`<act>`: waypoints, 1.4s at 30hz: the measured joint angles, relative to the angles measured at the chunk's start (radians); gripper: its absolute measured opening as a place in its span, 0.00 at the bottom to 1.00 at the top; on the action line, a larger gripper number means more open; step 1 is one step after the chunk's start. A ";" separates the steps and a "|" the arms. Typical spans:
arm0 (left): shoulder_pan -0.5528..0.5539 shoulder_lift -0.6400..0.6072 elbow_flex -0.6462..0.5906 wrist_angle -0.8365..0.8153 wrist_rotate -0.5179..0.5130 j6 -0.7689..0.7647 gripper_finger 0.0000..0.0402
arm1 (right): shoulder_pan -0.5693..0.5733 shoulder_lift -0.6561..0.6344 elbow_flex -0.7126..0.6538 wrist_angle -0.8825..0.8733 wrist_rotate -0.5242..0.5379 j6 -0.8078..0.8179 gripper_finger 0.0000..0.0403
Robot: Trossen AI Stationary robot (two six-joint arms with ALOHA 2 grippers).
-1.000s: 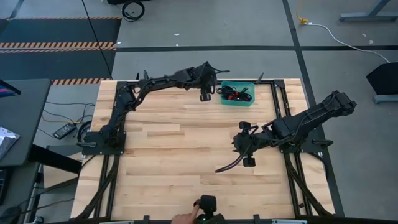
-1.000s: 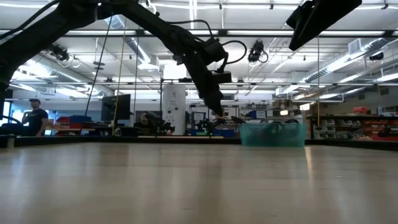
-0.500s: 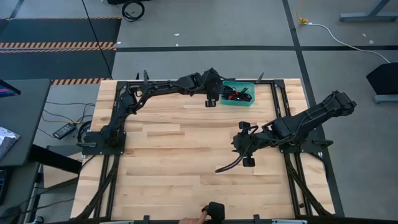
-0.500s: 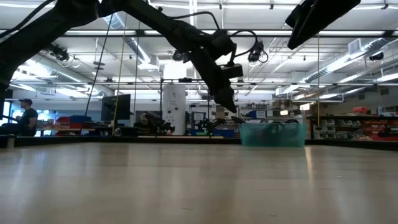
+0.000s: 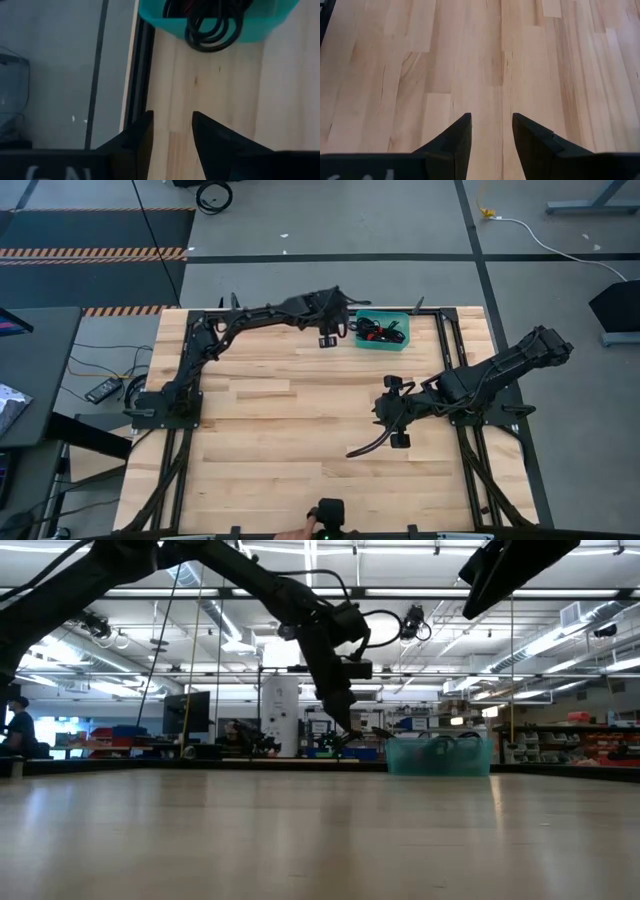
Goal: Pick and place USB-C Cables
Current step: Move the bin to the center of the table
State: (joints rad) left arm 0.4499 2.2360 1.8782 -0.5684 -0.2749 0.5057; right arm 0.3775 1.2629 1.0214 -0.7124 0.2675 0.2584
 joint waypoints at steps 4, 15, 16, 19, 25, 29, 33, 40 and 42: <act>0.005 0.000 0.000 0.001 0.077 -0.023 0.35 | 0.000 0.000 0.000 0.000 0.000 0.000 0.37; -0.016 0.000 0.000 0.066 0.213 -0.057 0.35 | 0.000 0.000 0.000 0.021 0.000 0.000 0.37; -0.017 0.000 0.000 0.074 0.223 -0.060 0.35 | 0.000 0.000 0.000 0.031 0.000 0.000 0.37; -0.019 0.000 0.000 0.097 0.232 -0.072 0.35 | 0.000 0.000 0.000 0.061 0.000 0.000 0.37; -0.019 0.000 0.000 0.190 0.355 -0.115 0.35 | -0.001 0.000 0.000 0.099 0.000 0.000 0.37; -0.020 0.000 0.000 0.255 0.474 -0.160 0.35 | -0.001 0.000 0.000 0.096 0.000 0.009 0.37; -0.024 0.000 0.000 0.283 0.542 -0.163 0.35 | 0.000 0.000 0.000 0.084 -0.011 0.011 0.37; -0.010 -0.018 0.000 0.134 0.168 -0.041 0.35 | 0.000 0.000 0.000 0.040 -0.068 0.034 0.37; 0.004 -0.019 0.001 0.098 0.152 -0.047 0.35 | 0.000 0.000 0.000 0.039 -0.067 0.034 0.37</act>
State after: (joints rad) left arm 0.4542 2.2173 1.8790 -0.4708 -0.1230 0.4583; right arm 0.3775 1.2629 1.0214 -0.6736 0.2002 0.2924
